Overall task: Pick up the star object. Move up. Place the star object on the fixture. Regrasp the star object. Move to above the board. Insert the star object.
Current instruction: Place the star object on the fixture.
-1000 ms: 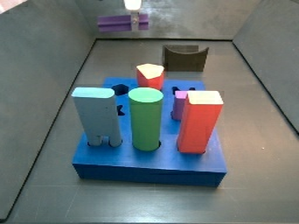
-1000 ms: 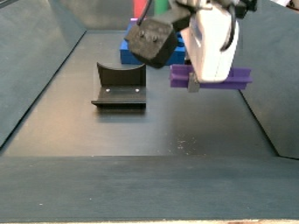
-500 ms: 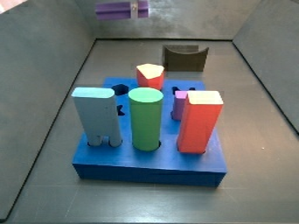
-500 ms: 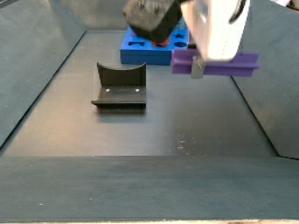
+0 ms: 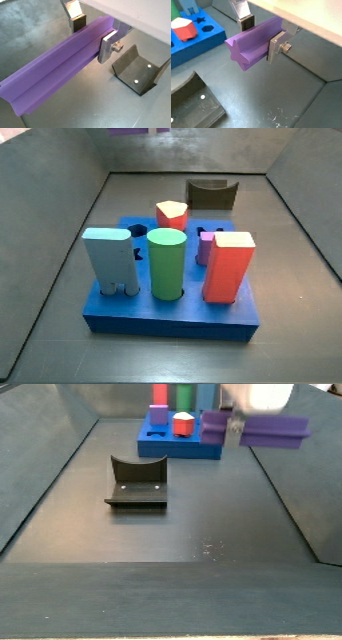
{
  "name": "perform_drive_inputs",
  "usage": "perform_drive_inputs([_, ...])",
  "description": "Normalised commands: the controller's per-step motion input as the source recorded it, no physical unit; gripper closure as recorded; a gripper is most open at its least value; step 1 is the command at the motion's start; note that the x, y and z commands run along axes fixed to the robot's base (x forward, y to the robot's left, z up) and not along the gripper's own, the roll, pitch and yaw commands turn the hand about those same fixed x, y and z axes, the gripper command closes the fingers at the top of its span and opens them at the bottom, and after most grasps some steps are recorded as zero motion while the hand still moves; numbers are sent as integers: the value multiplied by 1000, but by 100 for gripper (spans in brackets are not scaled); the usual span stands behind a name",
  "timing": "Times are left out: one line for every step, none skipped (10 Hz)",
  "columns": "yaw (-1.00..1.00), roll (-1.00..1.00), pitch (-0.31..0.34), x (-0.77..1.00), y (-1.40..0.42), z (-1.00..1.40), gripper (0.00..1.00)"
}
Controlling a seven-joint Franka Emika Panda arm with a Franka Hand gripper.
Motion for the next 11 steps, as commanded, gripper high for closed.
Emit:
perform_drive_inputs([1000, 26, 9, 1000, -552, -180, 100])
perform_drive_inputs([1000, 26, 12, 1000, -547, -246, 100])
perform_drive_inputs([1000, 27, 9, 1000, -429, -216, 100])
perform_drive_inputs([1000, 24, 12, 1000, -346, -169, 100])
perform_drive_inputs([1000, 23, 14, 1000, -314, -151, 100])
perform_drive_inputs([1000, 22, 15, 1000, -253, -136, 100])
perform_drive_inputs([1000, 21, 15, 1000, -212, -122, 100])
perform_drive_inputs([1000, 20, 16, 1000, -166, -101, 100])
perform_drive_inputs([1000, 19, 18, 1000, -131, -88, 100])
perform_drive_inputs([1000, 18, 21, 995, -85, -68, 100])
perform_drive_inputs([1000, 17, 24, 930, -68, -55, 100])
